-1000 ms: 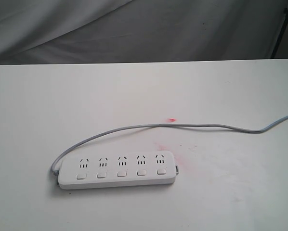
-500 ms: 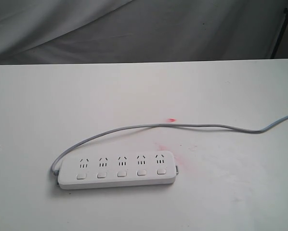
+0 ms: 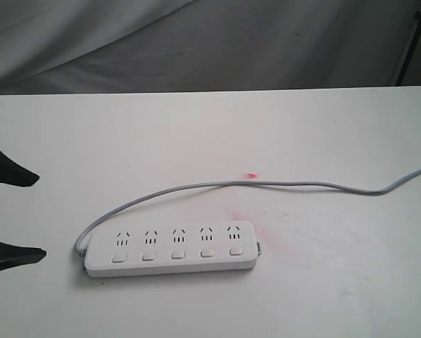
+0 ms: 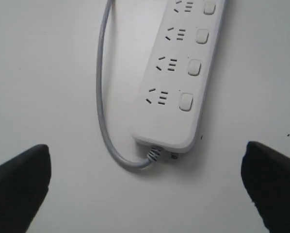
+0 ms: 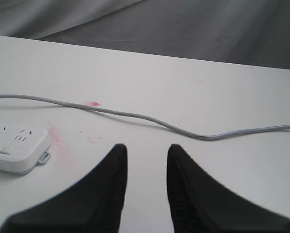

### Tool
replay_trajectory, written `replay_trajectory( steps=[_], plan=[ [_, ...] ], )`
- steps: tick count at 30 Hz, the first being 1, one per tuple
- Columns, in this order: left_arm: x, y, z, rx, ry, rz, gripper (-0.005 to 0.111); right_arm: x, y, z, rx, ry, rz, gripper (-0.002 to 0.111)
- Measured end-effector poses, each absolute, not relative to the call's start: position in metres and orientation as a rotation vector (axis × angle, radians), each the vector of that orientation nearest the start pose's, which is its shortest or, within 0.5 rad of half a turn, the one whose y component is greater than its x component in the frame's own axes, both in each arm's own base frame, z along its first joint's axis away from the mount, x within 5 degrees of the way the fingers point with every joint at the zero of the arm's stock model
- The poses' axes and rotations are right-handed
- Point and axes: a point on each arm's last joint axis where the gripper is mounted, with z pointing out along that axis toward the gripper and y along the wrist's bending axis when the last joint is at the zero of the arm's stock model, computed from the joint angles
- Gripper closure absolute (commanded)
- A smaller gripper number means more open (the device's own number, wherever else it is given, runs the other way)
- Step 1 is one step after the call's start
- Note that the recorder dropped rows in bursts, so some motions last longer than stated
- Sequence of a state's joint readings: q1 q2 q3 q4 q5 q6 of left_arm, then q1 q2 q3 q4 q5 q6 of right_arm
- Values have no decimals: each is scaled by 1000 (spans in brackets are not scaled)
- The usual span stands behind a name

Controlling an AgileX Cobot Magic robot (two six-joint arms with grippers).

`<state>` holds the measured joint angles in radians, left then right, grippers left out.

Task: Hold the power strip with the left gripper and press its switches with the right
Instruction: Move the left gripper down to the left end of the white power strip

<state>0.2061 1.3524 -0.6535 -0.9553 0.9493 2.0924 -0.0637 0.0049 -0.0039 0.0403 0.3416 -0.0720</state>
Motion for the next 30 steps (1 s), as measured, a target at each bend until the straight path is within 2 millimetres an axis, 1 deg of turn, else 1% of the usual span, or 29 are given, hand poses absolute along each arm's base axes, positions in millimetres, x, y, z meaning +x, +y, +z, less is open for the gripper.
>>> replay_trajectory(
  steps=[6,10,16,21,25,30],
  plan=[
    [241,-18,180,1481,2025,-357,2,54,-2,183,18,1826,-57,81],
    [250,-25,163,1550,2045,-402,2,54,-2,183,18,1826,-57,81],
    [269,-35,150,1600,2034,-468,2,54,-2,183,18,1826,-57,81],
    [275,-41,144,1617,2013,-626,2,54,-2,183,18,1826,-57,81],
    [280,-42,136,1603,2030,-662,2,54,-2,183,18,1826,-57,81],
    [282,-44,126,1606,2047,-697,2,54,-2,183,18,1826,-57,81]
  ],
)
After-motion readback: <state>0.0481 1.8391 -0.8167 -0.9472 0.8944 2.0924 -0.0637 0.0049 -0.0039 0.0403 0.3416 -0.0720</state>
